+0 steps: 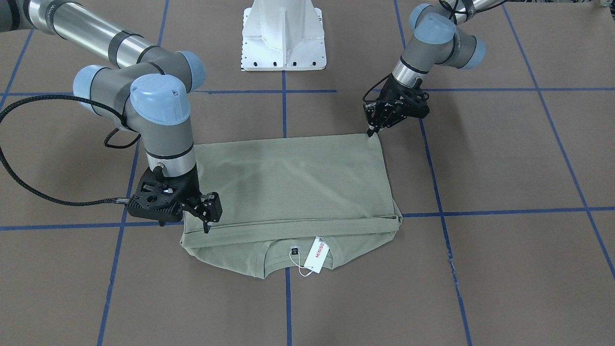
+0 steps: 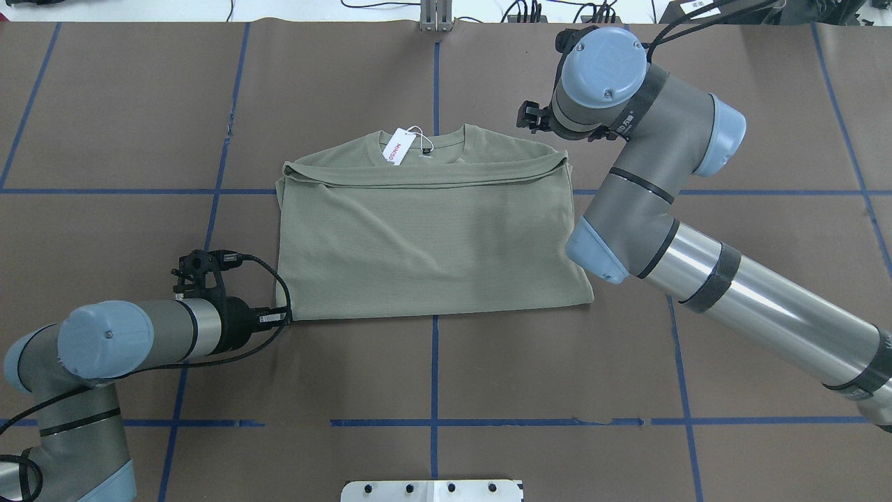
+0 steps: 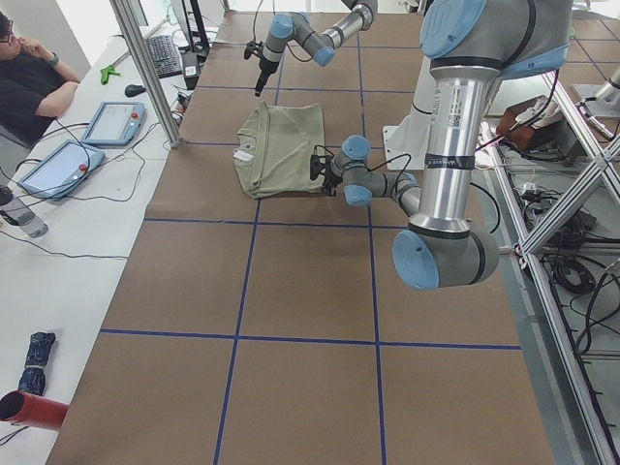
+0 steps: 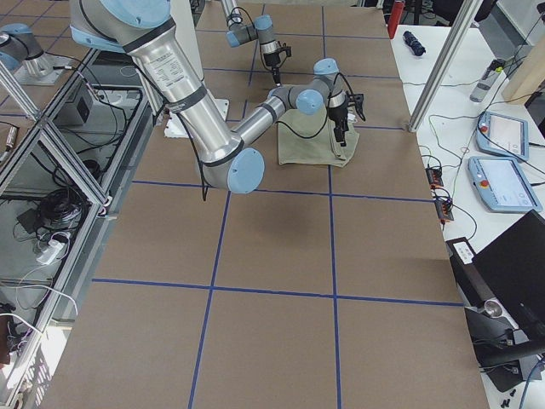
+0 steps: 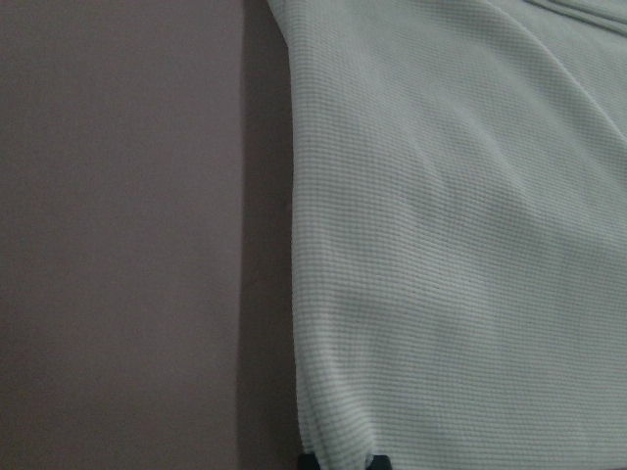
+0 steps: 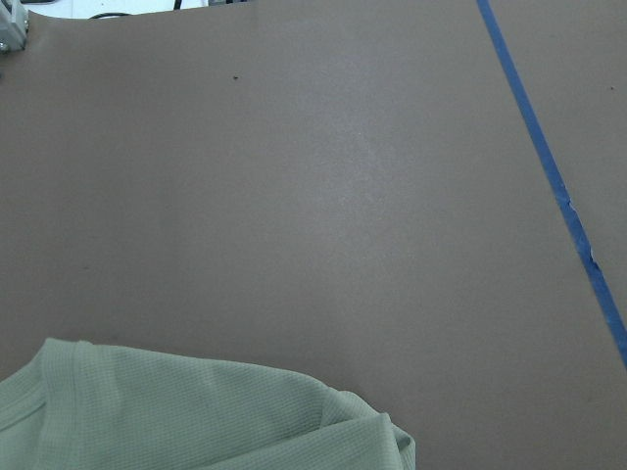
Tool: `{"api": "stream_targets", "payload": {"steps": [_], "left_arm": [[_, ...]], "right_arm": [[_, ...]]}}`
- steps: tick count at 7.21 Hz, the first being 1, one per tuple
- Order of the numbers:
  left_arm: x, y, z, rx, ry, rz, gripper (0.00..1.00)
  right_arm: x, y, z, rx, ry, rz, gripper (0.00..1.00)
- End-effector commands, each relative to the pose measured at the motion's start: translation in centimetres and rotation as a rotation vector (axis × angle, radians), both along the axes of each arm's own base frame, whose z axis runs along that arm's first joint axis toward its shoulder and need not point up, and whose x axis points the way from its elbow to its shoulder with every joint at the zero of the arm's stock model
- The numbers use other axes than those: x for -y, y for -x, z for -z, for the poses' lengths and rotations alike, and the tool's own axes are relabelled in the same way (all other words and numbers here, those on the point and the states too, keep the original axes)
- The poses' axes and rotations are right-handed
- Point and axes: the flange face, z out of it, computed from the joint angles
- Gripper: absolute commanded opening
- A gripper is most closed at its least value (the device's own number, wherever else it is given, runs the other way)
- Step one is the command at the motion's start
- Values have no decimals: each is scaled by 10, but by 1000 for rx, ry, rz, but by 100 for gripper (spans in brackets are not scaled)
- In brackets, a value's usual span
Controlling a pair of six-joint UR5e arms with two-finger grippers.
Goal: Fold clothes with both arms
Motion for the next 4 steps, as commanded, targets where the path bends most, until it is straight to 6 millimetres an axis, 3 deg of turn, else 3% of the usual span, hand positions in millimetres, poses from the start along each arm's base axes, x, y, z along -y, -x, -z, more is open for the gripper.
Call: {"api": "stream_targets", "payload": {"steps": [1, 3, 4], "left_arm": [[11, 9, -2, 8, -5, 24, 0], [54, 41, -15, 78, -89, 68, 0], [94, 62, -39, 156, -134, 102, 0]], "right_arm": [[-1, 0, -1, -1, 1, 1, 100], [0, 1, -2, -2, 2, 1, 100], [0, 1, -2, -3, 4, 0, 100]]}}
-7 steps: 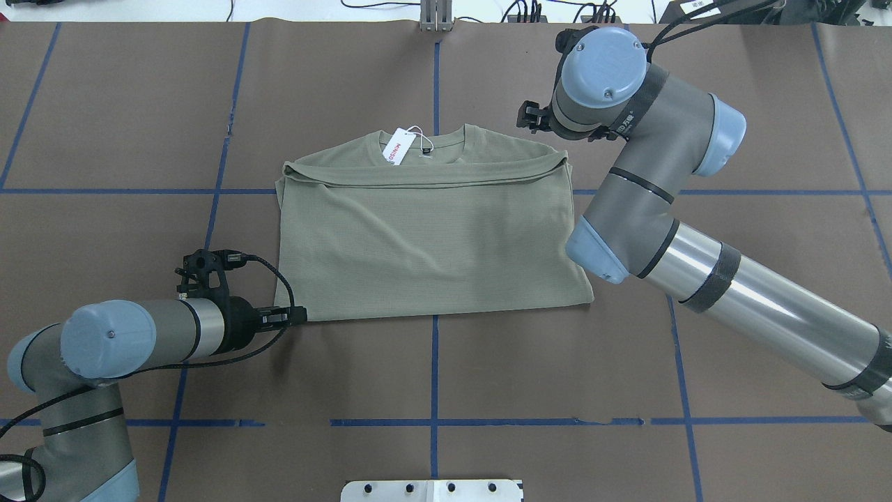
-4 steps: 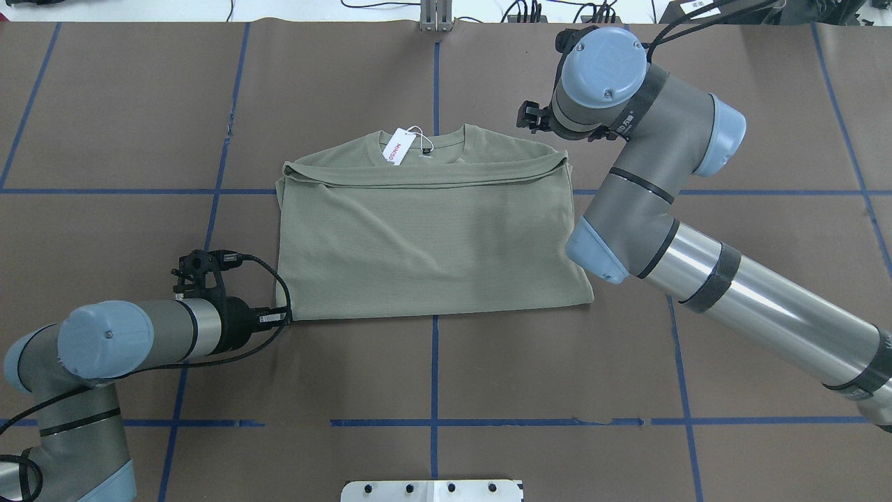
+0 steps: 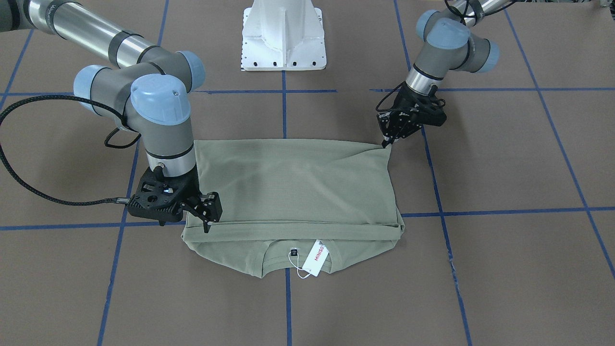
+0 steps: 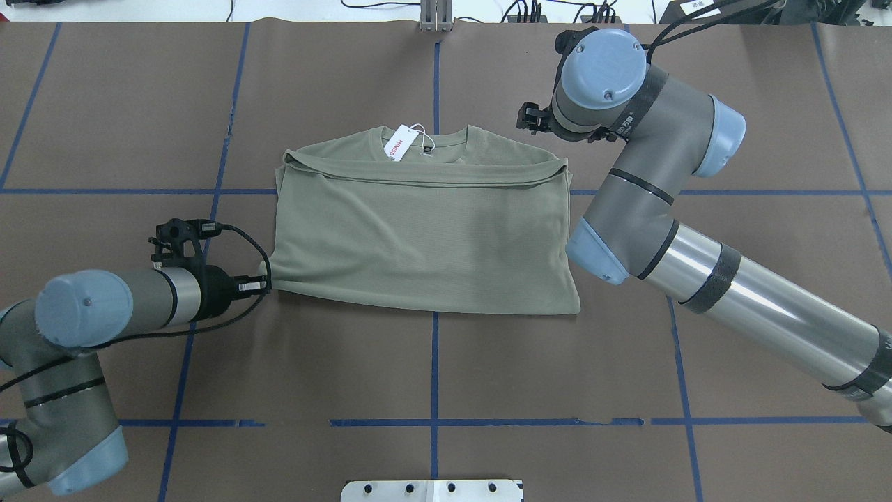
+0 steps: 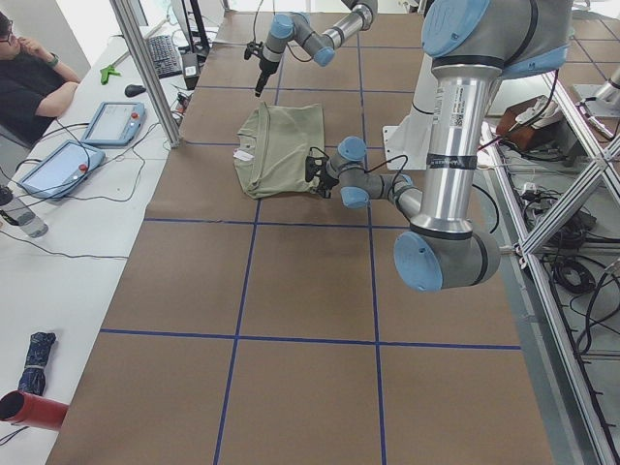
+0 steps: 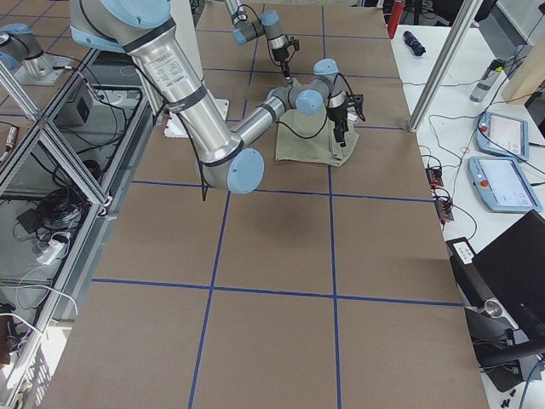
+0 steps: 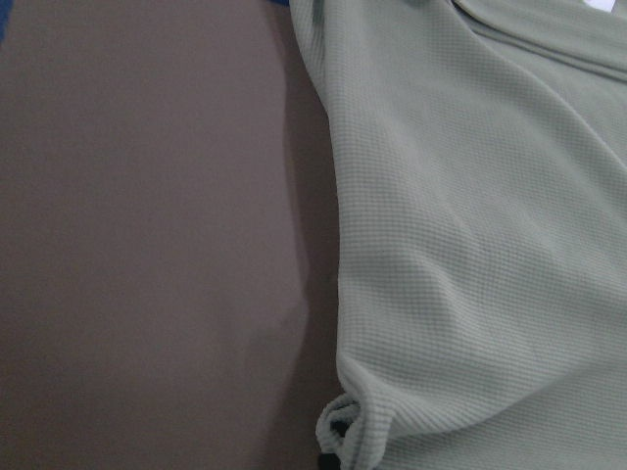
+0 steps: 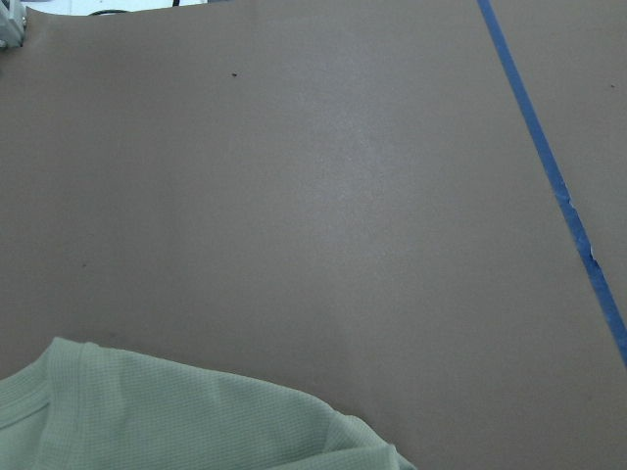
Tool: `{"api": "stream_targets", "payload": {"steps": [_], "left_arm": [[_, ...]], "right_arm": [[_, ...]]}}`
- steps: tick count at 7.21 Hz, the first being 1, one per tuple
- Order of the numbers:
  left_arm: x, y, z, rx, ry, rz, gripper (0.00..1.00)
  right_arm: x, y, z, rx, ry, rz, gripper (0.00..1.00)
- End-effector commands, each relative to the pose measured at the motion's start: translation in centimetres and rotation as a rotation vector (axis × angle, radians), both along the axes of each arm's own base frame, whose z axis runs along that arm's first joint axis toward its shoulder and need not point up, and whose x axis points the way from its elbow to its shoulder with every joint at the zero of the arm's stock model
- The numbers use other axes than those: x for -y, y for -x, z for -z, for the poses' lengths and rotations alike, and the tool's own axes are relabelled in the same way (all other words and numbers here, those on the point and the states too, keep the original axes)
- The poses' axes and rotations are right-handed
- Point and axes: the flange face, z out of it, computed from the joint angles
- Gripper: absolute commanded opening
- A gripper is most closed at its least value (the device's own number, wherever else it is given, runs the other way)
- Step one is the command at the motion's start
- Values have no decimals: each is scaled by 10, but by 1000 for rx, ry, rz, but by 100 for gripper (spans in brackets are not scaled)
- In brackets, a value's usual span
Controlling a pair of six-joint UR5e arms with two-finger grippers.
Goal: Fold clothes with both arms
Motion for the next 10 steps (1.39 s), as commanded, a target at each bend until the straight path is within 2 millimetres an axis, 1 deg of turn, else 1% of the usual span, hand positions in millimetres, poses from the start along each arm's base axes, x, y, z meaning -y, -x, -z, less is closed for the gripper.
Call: {"api": "stream_targets", "payload": {"steps": [1, 2, 3, 4, 5, 6, 7, 8, 9, 10], "left_arm": [[82, 46, -34, 147, -101, 69, 0], [138, 55, -31, 205, -156, 101, 0], [187, 45, -40, 254, -143, 127, 0], [240, 34, -32, 281, -131, 162, 0], [292, 17, -21, 336, -138, 160, 0], [326, 24, -14, 392, -167, 163, 0], [334, 36, -17, 425, -191, 151, 0], [335, 43, -19, 450, -233, 123, 51], [331, 45, -7, 427, -275, 116, 100], [326, 46, 8, 361, -279, 59, 100]], "right_arm": [[-1, 1, 1, 2, -1, 1, 100], [-1, 1, 0, 2, 1, 0, 100], [-2, 2, 0, 3, 3, -1, 100], [-2, 2, 0, 3, 4, -2, 100], [-1, 2, 1, 5, 3, -3, 100], [-1, 2, 1, 6, 5, -6, 100], [-2, 2, 2, 9, 6, -6, 100], [-6, 8, 5, 14, 9, -6, 100], [-16, 24, 10, 47, 13, -17, 100], [-22, 38, 12, 142, 11, -61, 100]]}}
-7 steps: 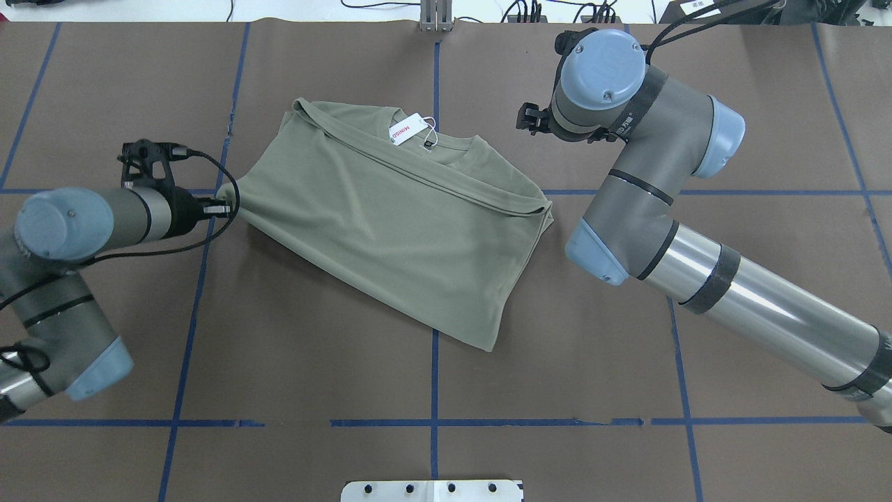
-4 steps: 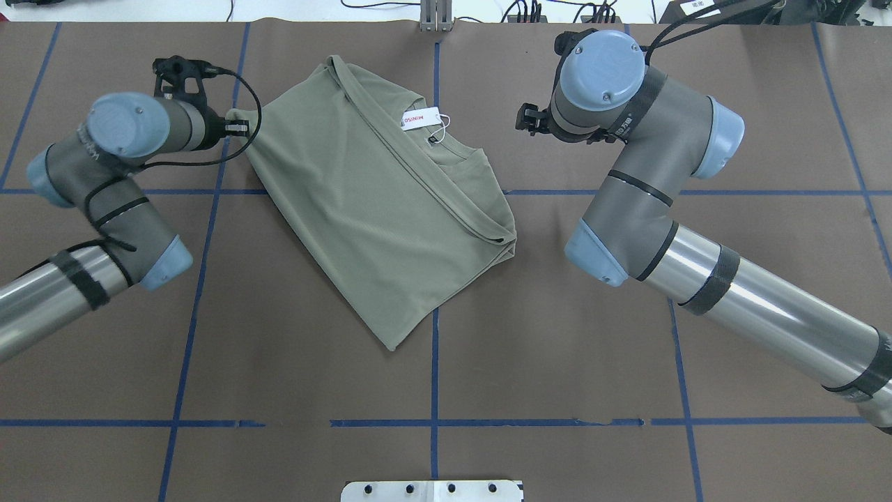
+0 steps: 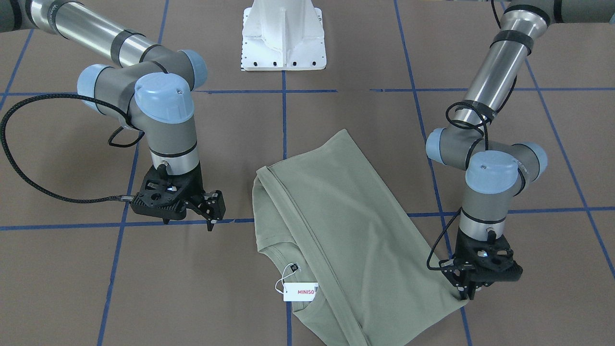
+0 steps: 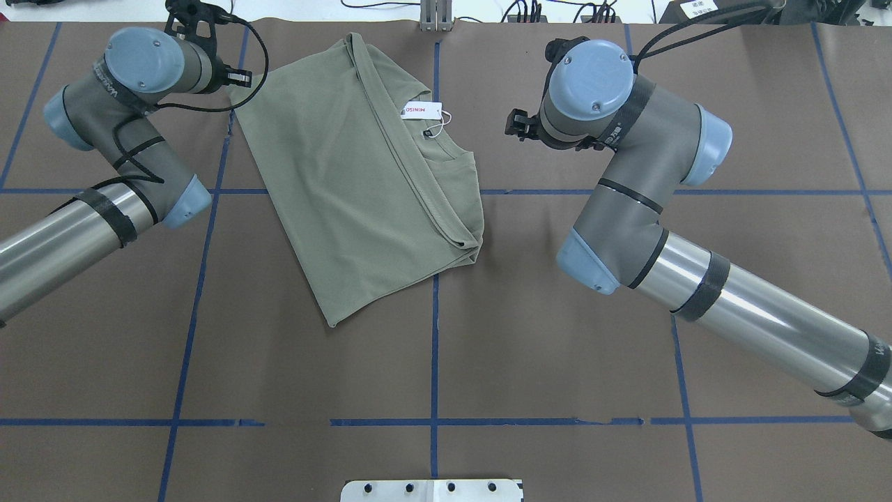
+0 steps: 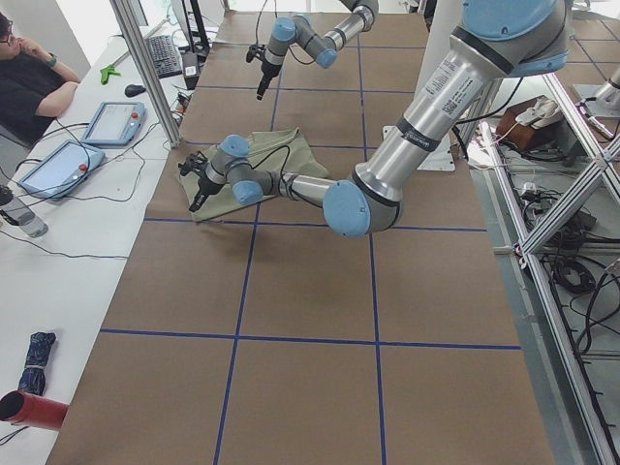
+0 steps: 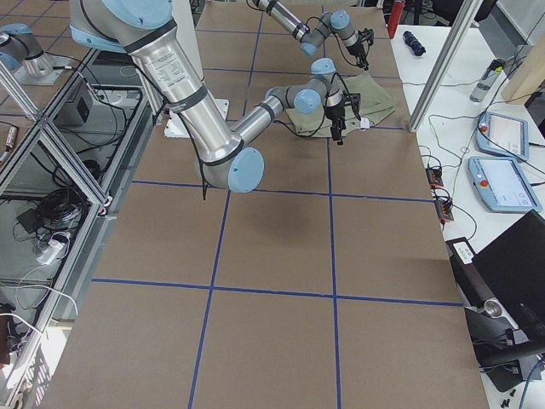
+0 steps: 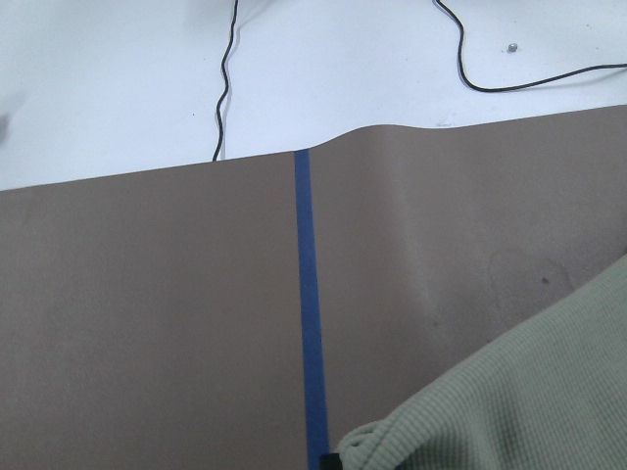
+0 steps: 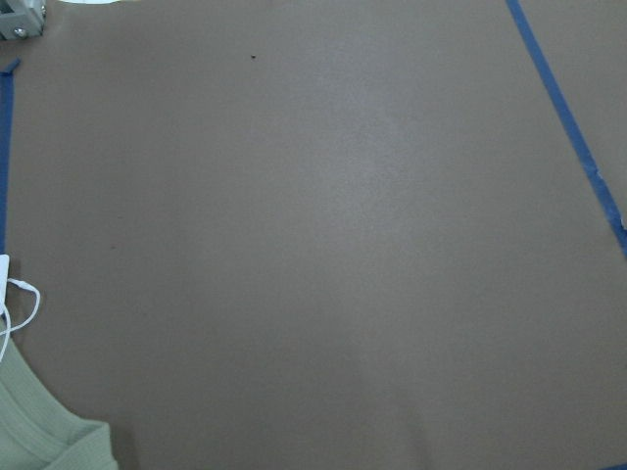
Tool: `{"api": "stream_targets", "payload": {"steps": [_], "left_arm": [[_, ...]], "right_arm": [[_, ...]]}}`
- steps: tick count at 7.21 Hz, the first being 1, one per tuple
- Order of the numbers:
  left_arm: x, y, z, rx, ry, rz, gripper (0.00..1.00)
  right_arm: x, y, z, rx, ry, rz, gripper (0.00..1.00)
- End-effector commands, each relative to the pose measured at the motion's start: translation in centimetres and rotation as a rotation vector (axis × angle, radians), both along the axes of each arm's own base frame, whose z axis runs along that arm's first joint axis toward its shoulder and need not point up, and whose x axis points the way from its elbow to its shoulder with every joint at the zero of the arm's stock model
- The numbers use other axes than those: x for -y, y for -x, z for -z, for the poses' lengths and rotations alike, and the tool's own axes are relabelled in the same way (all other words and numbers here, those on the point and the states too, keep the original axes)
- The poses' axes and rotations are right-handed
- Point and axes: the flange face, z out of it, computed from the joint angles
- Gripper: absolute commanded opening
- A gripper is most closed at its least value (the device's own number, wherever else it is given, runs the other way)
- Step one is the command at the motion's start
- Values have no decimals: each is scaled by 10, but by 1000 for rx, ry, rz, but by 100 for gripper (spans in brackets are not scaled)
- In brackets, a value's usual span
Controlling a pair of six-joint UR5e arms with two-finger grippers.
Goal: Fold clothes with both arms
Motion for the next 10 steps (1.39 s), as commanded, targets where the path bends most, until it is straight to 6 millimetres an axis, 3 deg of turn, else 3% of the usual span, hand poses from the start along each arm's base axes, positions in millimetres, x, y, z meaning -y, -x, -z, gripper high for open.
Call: {"api": "stream_targets", "payload": {"steps": [1, 3, 5, 8, 10], "left_arm": [[-14, 11, 23, -110, -3, -121, 100], [-43, 31, 25, -142, -34, -124, 100], [-49, 24, 26, -158, -21, -125, 100], [-57, 9, 26, -174, -4, -132, 100], [-58, 8, 25, -176, -7, -134, 100]], "right_arm": [[-10, 35, 7, 147, 44, -86, 97], [-31, 82, 13, 176, 111, -166, 82], [-61, 121, 10, 150, 99, -141, 78], [-81, 139, 0, 117, 98, -112, 70], [-87, 144, 0, 117, 98, -102, 59]]}}
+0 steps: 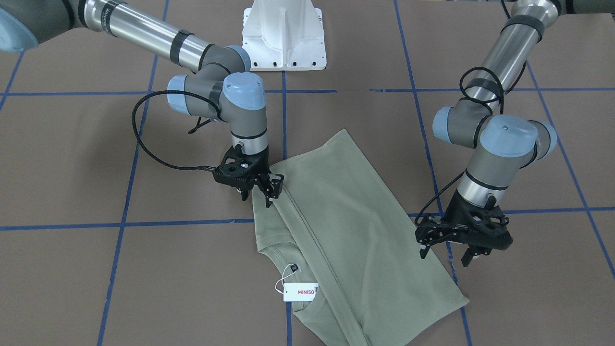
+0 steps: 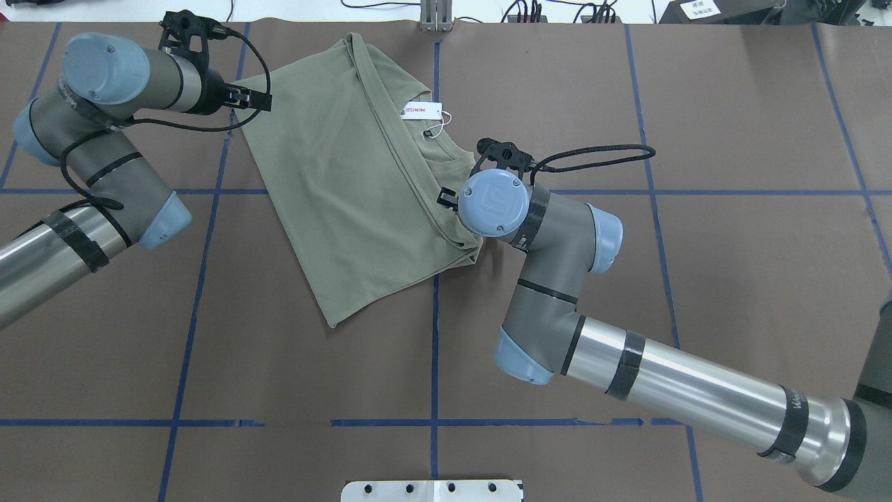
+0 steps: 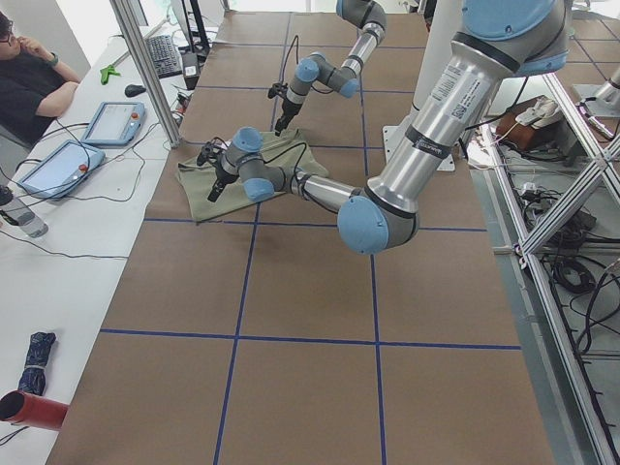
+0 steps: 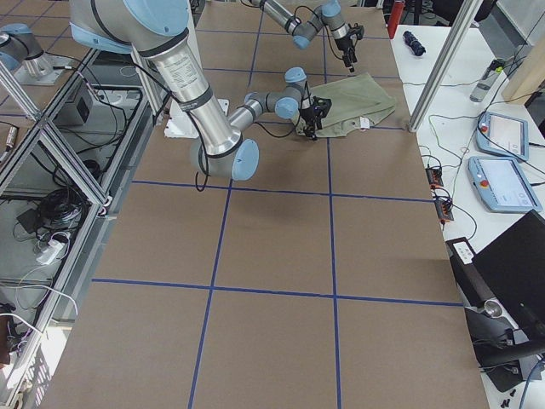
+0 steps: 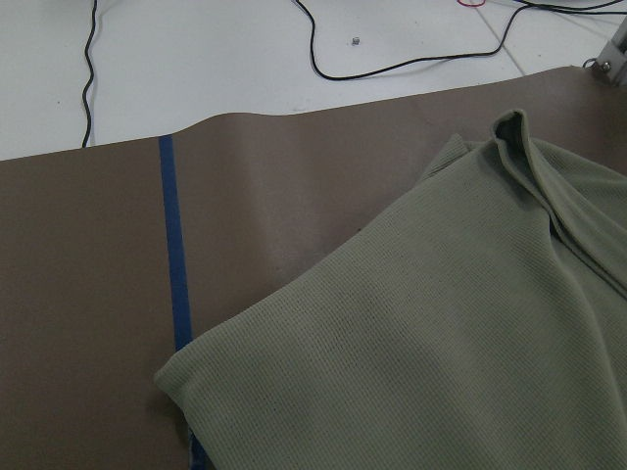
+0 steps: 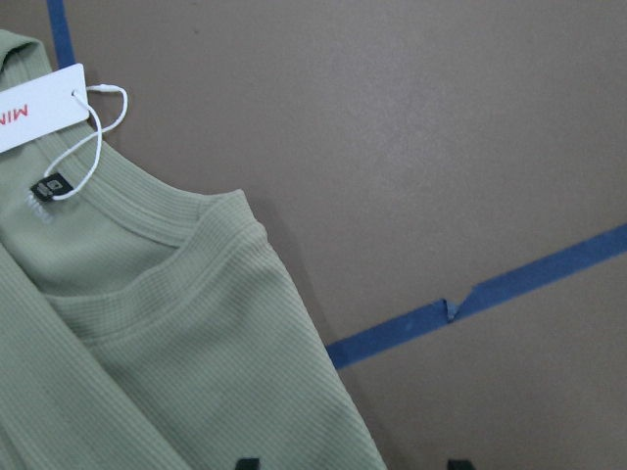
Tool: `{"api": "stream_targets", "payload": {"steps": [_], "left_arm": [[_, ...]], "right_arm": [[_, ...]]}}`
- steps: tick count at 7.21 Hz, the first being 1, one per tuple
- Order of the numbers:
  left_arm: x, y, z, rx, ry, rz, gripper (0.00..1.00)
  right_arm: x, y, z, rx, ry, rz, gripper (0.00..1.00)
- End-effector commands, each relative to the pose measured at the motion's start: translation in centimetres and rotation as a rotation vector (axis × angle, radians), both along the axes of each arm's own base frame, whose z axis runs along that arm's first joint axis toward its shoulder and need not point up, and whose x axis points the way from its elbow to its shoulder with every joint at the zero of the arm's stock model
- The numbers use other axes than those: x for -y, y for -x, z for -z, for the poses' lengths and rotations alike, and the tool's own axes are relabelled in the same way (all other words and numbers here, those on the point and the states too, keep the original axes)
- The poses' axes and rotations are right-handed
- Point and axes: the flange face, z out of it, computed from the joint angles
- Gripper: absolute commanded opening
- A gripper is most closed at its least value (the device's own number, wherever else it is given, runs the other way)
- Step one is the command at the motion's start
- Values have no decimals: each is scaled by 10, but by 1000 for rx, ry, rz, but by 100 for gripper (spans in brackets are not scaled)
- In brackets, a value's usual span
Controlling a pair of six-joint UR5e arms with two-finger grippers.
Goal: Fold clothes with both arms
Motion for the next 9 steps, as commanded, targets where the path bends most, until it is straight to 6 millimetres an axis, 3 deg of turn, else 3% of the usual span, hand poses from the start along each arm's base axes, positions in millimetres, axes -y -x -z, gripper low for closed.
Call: {"api": "stream_targets", "payload": {"steps": [1, 2, 7, 8, 9], "left_arm": [[-1, -1, -1, -1, 0, -1, 100], [-2, -3, -2, 0, 2, -4, 100], [-9, -6, -11, -9, 14, -3, 100], [-11, -9, -11, -10, 15, -7, 100], [-12, -10, -12, -10, 15, -9, 100]], "right_arm": [[-4, 3, 1, 2, 3, 4, 26], [-4, 3, 3, 8, 4, 1, 0], [-6, -4, 21, 20, -3, 9, 0], [-10, -11, 25, 17, -2, 9, 0], [-21, -27, 42, -8, 15, 8, 0]]}}
